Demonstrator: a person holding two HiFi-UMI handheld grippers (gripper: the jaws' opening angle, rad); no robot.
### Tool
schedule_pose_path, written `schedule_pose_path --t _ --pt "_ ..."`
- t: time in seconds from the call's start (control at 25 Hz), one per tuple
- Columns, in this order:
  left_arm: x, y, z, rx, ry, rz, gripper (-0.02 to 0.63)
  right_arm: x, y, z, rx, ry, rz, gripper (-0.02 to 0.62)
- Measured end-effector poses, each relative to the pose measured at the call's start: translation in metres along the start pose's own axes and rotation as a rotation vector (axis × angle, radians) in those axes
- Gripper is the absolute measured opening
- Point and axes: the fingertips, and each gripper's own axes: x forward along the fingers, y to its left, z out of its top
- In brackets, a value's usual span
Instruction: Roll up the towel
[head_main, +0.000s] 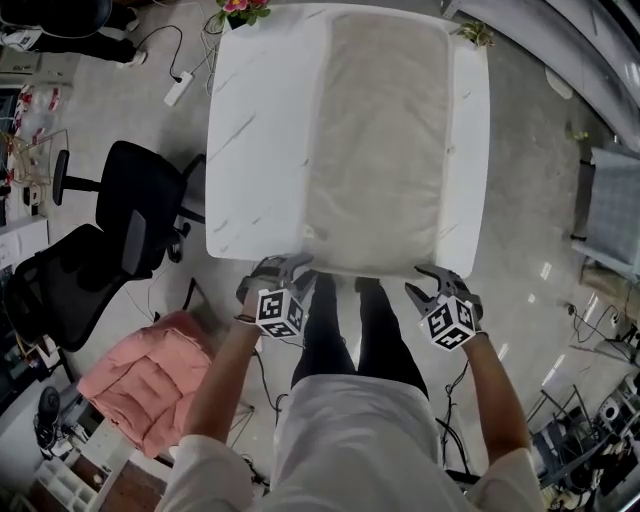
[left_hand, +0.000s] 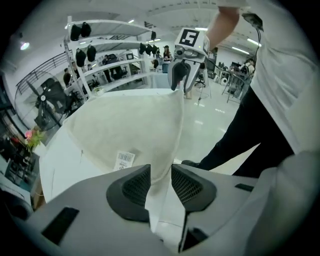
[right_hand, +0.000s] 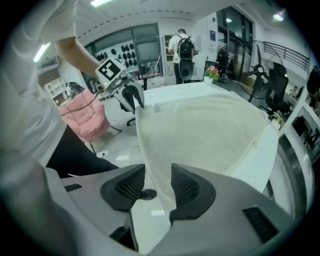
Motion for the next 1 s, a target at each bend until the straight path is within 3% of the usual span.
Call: schedule_pose_path --t 0.16,0.32,0.76,1.0 --pt "0.007 0.000 -0.001 0.043 0.012 0.010 0.119 0.015 0.000 -0.018 -0.142 0.072 -0.030 0.157" --pt "0.007 -0.002 -0.001 0.064 0.017 0.016 0.056 0.018 0.000 -0.023 -0.184 0.077 -0.060 0.032" --pt "-0.002 -0.043 -0.008 0.070 0.045 -0.088 0.031 0.013 0.035 -0.036 -0.147 0.090 -0.004 0.029" --pt "-0.010 -0.053 -0.015 0.031 0.063 -0.131 0.032 0.011 0.052 -0.036 -0.126 0.094 0.051 0.031"
